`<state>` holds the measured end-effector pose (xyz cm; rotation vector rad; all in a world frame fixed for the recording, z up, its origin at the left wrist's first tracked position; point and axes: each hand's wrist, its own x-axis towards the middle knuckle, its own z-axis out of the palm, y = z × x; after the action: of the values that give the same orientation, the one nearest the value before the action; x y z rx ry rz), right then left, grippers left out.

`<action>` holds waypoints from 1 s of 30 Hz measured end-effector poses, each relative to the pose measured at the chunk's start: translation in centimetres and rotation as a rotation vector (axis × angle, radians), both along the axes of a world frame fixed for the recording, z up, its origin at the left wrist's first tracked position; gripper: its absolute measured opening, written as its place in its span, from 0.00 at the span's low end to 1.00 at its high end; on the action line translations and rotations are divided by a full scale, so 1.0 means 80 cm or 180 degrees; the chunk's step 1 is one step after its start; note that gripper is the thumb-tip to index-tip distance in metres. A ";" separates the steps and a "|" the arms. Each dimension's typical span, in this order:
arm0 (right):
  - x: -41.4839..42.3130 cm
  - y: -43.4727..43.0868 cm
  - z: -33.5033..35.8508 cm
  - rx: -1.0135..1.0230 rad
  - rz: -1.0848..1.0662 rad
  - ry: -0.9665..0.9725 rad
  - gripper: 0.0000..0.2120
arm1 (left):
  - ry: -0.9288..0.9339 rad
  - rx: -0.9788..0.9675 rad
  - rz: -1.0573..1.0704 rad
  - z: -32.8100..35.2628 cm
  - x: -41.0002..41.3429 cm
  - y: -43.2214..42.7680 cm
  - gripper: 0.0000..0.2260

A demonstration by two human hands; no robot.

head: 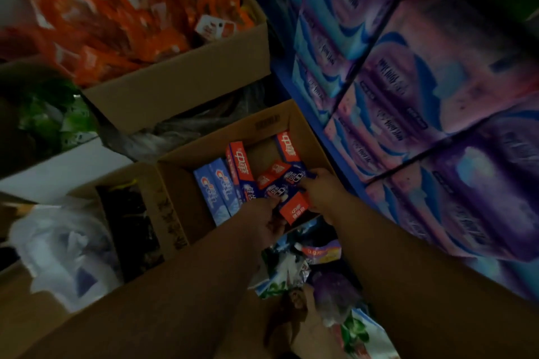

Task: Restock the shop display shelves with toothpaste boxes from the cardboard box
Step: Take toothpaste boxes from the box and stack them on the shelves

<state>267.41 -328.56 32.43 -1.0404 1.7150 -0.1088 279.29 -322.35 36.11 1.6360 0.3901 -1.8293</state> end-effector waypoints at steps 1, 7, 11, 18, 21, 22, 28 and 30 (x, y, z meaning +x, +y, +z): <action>-0.003 0.003 0.011 -0.0033 -0.0194 -0.0090 0.08 | 0.0084 -0.0047 -0.0021 0.013 0.000 0.000 0.10; -0.005 0.025 0.123 -0.0711 -0.0771 -0.0277 0.08 | 0.0295 -0.0612 -0.0110 0.108 0.007 -0.005 0.17; 0.005 0.042 0.231 -0.1302 -0.1116 -0.0522 0.06 | 0.0280 -0.1172 -0.0298 0.193 0.019 -0.005 0.16; 0.027 0.074 0.430 -0.2487 -0.1290 -0.0744 0.12 | 0.0171 -0.2444 -0.0670 0.358 0.041 0.007 0.11; 0.030 0.091 0.506 -0.3192 -0.1360 -0.0727 0.13 | 0.0197 -0.3177 -0.0797 0.431 0.036 0.015 0.10; 0.025 0.098 0.530 -0.3416 -0.1389 -0.0689 0.14 | 0.0244 -0.3412 -0.0839 0.454 0.031 0.018 0.10; -0.032 0.165 0.675 -0.4515 -0.1545 -0.0577 0.09 | 0.0644 -0.4487 -0.1057 0.584 -0.027 0.054 0.19; -0.057 0.189 0.709 -0.4770 -0.1651 -0.0436 0.09 | 0.0912 -0.4665 -0.1093 0.623 -0.057 0.071 0.20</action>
<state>262.86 -313.41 89.15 -1.4540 1.5885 -1.9587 274.77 -316.71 85.96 0.4030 -0.9839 -1.7555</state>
